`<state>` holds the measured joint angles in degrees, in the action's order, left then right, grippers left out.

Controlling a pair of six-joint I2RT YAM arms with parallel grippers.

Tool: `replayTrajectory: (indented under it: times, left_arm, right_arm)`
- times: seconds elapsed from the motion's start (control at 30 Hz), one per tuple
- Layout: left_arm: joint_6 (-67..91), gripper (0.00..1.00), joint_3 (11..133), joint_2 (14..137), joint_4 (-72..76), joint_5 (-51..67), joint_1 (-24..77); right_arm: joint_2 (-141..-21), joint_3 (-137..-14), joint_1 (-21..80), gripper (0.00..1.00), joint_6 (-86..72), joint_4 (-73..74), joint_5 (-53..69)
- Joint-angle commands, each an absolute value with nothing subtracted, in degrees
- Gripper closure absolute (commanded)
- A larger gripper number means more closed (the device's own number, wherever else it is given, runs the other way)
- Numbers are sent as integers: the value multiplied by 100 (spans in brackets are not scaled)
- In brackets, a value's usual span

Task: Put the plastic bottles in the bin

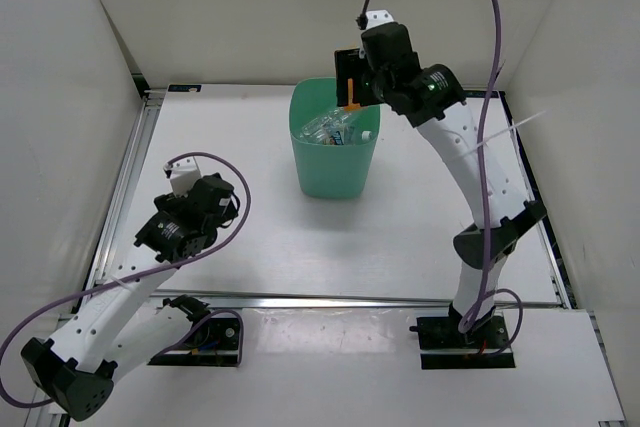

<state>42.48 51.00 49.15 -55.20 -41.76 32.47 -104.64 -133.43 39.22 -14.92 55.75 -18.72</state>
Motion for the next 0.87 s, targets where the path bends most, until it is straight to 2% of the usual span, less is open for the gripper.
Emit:
replayTrajectory:
  times: [0.0, 0.03, 0.27, 0.37, 0.47, 0.63, 0.83]
  left_arm:
    - [4210, 0, 5247, 4896, -5563, -4333, 3234]
    - [4210, 0, 5247, 4896, -5563, -4333, 3234]
    - [4377, 0, 5238, 4781, -5669, -4438, 3234]
    - [4491, 0, 5186, 4729, -5730, -4553, 3234]
    - [4605, 0, 5133, 4729, -5783, -4614, 3234]
    - [4710, 0, 4923, 4729, -5835, -4745, 3234]
    - [5000, 0, 4817, 4676, -6151, -5369, 3234]
  right_arm:
    - [-10608, -13149, 3833, 4, -1652, 5616, -1354]
    - [-10608, -13148, 3832, 0, -1722, 5616, -1301]
    - [-10222, -12736, 3543, 0, -2222, 5949, -1300]
    - [-10222, -12735, 2972, 0, -3030, 6783, -732]
    - [-10161, -12158, 2269, 0, -3585, 7347, -160]
    - [-9327, -10235, 1635, 0, -3516, 6700, 483]
    - [-8596, -9791, 1362, 0, -3401, 6302, 414]
